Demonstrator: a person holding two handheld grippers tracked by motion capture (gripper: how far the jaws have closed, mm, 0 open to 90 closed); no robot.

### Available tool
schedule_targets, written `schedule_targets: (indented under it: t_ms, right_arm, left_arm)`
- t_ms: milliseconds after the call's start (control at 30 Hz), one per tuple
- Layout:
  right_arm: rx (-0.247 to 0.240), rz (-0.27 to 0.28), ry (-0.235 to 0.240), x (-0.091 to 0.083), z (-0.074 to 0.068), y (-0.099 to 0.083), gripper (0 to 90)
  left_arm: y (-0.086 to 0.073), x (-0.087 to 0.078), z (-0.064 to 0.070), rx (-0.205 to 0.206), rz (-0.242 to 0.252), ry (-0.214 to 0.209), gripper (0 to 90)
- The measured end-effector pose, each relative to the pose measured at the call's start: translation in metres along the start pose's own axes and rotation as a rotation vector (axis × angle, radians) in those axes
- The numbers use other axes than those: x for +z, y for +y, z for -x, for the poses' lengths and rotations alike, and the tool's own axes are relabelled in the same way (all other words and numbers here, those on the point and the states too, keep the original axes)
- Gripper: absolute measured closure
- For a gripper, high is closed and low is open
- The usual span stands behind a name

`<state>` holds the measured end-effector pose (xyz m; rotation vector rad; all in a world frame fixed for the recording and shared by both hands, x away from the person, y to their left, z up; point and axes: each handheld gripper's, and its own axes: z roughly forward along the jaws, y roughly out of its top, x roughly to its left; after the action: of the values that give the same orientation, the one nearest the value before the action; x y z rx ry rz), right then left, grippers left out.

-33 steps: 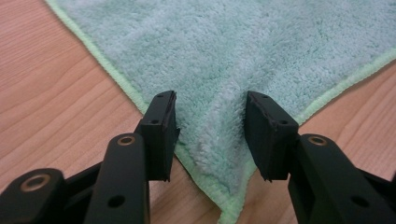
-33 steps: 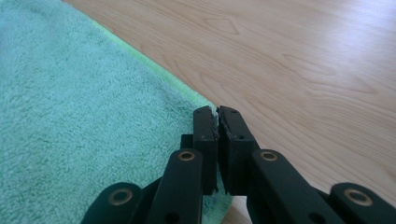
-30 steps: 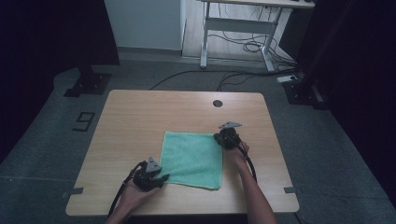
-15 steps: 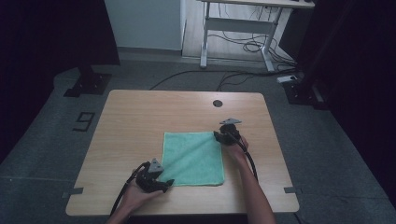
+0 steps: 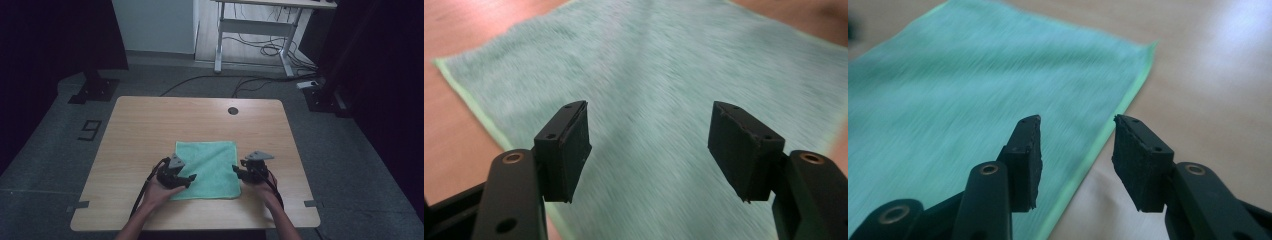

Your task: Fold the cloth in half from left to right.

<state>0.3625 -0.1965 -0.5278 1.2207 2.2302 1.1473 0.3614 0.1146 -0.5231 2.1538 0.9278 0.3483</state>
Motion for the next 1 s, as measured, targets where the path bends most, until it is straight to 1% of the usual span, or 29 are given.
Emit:
schedule_targets:
  t_ms: [33, 67, 100, 133, 167, 200, 267, 300, 400, 433, 467, 500, 533, 567, 600, 633, 667, 700, 733, 800, 833, 867, 900, 933, 1000]
  right_arm:
    - [0.004, 0.0, 0.015, -0.004, -0.002, -0.006, 52.7]
    - [0.006, 0.006, 0.032, -0.01, -0.006, -0.013, 51.0]
    - [0.0, 0.005, 0.053, -0.017, -0.012, -0.021, 47.8]
    - [0.0, 0.005, 0.053, -0.017, -0.012, -0.021, 47.8]
    - [-0.007, 0.004, 0.072, -0.023, -0.021, -0.031, 43.7]
    - [-0.007, 0.004, 0.072, -0.023, -0.021, -0.031, 43.7]
    - [-0.012, -0.005, 0.083, -0.029, -0.029, -0.041, 39.8]
    - [-0.017, -0.013, 0.087, -0.033, -0.033, -0.046, 37.9]
    - [-0.033, -0.024, 0.078, -0.037, -0.039, -0.053, 36.3]
    - [-0.033, -0.045, 0.066, -0.035, -0.04, -0.057, 36.3]
    - [-0.033, -0.045, 0.066, -0.035, -0.04, -0.057, 37.4]
    - [-0.03, -0.045, 0.066, -0.033, -0.04, -0.059, 41.4]
    - [-0.03, -0.045, 0.066, -0.033, -0.04, -0.059, 41.4]
    - [-0.031, -0.042, 0.063, -0.032, -0.041, -0.059, 43.5]
    - [-0.032, -0.04, 0.06, -0.032, -0.042, -0.059, 47.9]
    - [-0.049, -0.036, 0.048, -0.031, -0.044, -0.059, 53.6]
    - [-0.085, -0.04, 0.024, -0.031, -0.048, -0.059, 59.6]
    - [-0.091, -0.056, 0.018, -0.033, -0.051, -0.058, 71.7]
    - [-0.091, -0.056, 0.018, -0.033, -0.051, -0.058, 71.7]
    - [-0.084, -0.065, -0.001, -0.036, -0.05, -0.058, 77.5]
    - [-0.048, -0.058, 0.012, -0.044, -0.047, -0.059, 80.7]
    - [-0.048, -0.058, 0.012, -0.044, -0.047, -0.059, 80.7]
    - [-0.034, -0.049, 0.022, -0.053, -0.045, -0.06, 82.0]
    - [-0.034, -0.049, 0.022, -0.053, -0.045, -0.06, 82.0]
    - [-0.025, -0.041, 0.037, -0.061, -0.044, -0.062, 82.0]
  left_arm:
    - [0.004, 0.007, -0.006, -0.02, -0.007, -0.003, 32.8]
    - [0.006, 0.011, -0.01, -0.029, -0.012, -0.002, 32.7]
    - [0.008, 0.016, -0.015, -0.042, -0.019, 0.0, 33.3]
    - [0.01, 0.021, -0.02, -0.053, -0.021, 0.007, 33.3]
    - [0.012, 0.03, -0.027, -0.076, -0.031, 0.021, 34.0]
    - [0.012, 0.03, -0.027, -0.076, -0.031, 0.021, 34.1]
    - [0.013, 0.036, -0.034, -0.106, -0.035, 0.021, 34.0]
    - [0.013, 0.038, -0.035, -0.108, -0.039, 0.024, 33.9]
    - [0.013, 0.04, -0.036, -0.121, -0.037, 0.027, 33.9]
    - [0.014, 0.04, -0.036, -0.122, -0.039, 0.03, 33.8]
    - [0.014, 0.04, -0.036, -0.118, -0.042, 0.031, 33.8]
    - [0.014, 0.04, -0.036, -0.113, -0.044, 0.034, 33.6]
    - [0.014, 0.041, -0.035, -0.116, -0.043, 0.035, 33.6]
    - [0.014, 0.041, -0.035, -0.116, -0.044, 0.037, 33.4]
    - [0.014, 0.041, -0.035, -0.114, -0.045, 0.038, 33.3]
    - [0.014, 0.041, -0.035, -0.11, -0.046, 0.04, 33.1]
    - [0.014, 0.041, -0.035, -0.103, -0.049, 0.04, 33.0]
    - [0.014, 0.041, -0.034, -0.1, -0.048, 0.04, 33.2]
    - [0.014, 0.041, -0.035, -0.101, -0.047, 0.039, 33.2]
    - [0.014, 0.041, -0.035, -0.098, -0.048, 0.038, 33.2]
    - [0.014, 0.041, -0.035, -0.097, -0.049, 0.037, 33.0]
    - [0.013, 0.04, -0.034, -0.096, -0.049, 0.038, 33.0]
    - [0.013, 0.04, -0.034, -0.096, -0.052, 0.035, 32.3]
    - [0.013, 0.04, -0.034, -0.096, -0.052, 0.035, 31.9]
    - [0.013, 0.039, -0.032, -0.086, -0.063, 0.035, 31.4]
